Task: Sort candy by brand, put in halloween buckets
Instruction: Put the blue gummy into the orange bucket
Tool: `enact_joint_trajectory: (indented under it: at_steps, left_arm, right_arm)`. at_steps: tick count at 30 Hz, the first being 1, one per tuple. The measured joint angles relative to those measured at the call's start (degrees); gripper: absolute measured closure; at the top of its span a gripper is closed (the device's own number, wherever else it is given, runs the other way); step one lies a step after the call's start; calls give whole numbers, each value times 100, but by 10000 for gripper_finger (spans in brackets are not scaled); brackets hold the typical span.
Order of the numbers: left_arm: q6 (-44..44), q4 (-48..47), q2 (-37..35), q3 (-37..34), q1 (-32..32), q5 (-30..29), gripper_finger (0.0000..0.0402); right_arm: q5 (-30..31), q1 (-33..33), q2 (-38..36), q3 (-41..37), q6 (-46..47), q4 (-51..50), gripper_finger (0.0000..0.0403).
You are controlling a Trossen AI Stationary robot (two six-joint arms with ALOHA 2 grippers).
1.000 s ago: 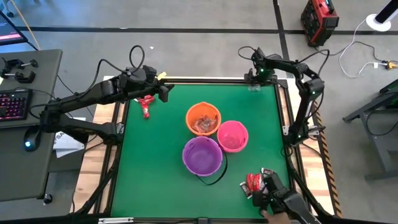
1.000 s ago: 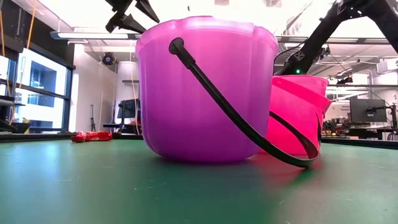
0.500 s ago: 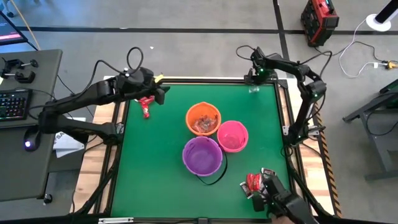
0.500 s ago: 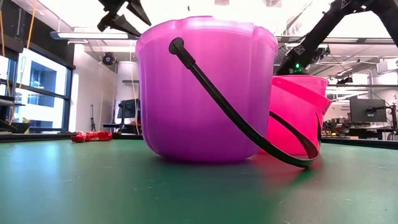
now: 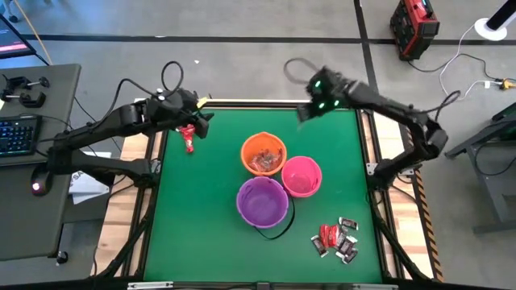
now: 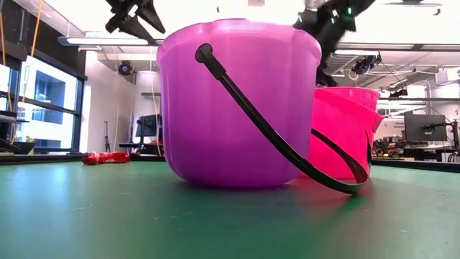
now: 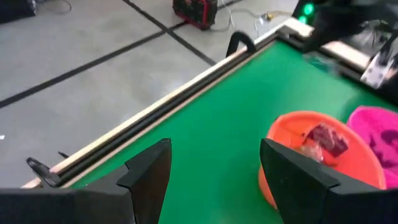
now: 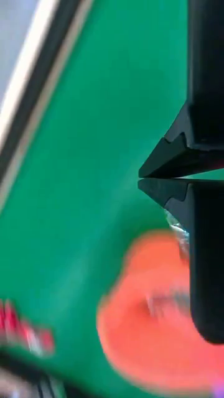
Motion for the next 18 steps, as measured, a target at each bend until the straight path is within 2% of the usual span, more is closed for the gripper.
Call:
enact_joint_trajectory:
  at_steps: [5, 8, 11, 15, 18]
  left_arm:
    - [127, -98, 134, 0, 0, 127, 165]
    - [304, -101, 132, 0, -2, 129, 165]
    - [521, -122, 91, 0, -2, 238, 165]
    - [646, -129, -19, 0, -2, 628, 165]
    - [576, -128, -79, 0, -5, 746, 165]
  right_arm:
    - [272, 1592, 77, 0, 730, 1291, 403]
    - [843, 2190, 196, 0, 1028, 1809, 403]
    - [1257, 2422, 347, 0, 1446, 1858, 402]
    - [1195, 2462, 617, 0, 1675, 1815, 381]
    - [912, 2479, 725, 0, 1600, 1935, 340]
